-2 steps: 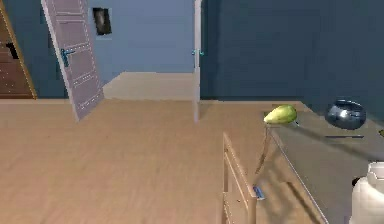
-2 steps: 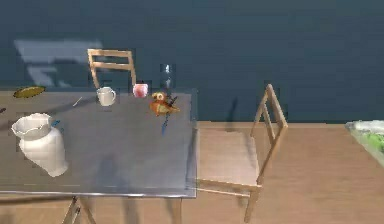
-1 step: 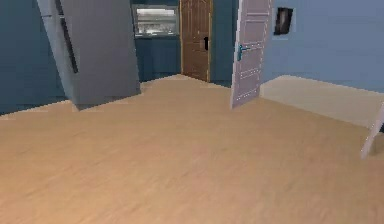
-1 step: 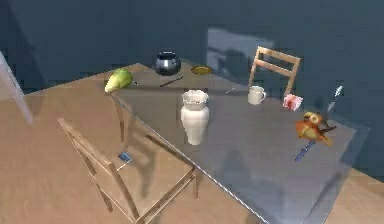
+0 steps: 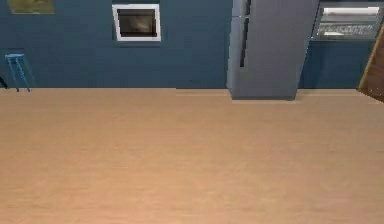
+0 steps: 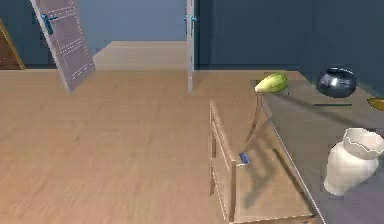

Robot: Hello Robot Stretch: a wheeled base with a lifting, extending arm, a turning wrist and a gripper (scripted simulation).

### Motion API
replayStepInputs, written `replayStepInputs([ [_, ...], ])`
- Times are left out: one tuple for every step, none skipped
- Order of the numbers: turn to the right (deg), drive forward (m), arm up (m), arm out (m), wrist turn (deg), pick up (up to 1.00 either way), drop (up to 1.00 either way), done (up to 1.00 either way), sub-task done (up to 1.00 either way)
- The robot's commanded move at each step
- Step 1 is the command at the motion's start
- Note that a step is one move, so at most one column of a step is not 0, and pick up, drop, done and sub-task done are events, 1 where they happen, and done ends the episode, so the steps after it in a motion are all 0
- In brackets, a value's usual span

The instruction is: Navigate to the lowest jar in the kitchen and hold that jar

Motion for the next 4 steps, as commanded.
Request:
replayStepInputs([
  [-30.0, 0.00, 0.00, 0.00, 0.0, 0.00, 0.00, 0.00, 0.00],
  [0.0, 0.10, 0.00, 0.00, 0.0, 0.00, 0.00, 0.00, 0.00],
  [-45.0, 0.00, 0.00, 0.00, 0.0, 0.00, 0.00, 0.00, 0.00],
  [-15.0, 0.00, 0.00, 0.00, 0.0, 0.00, 0.00, 0.00, 0.00],
])
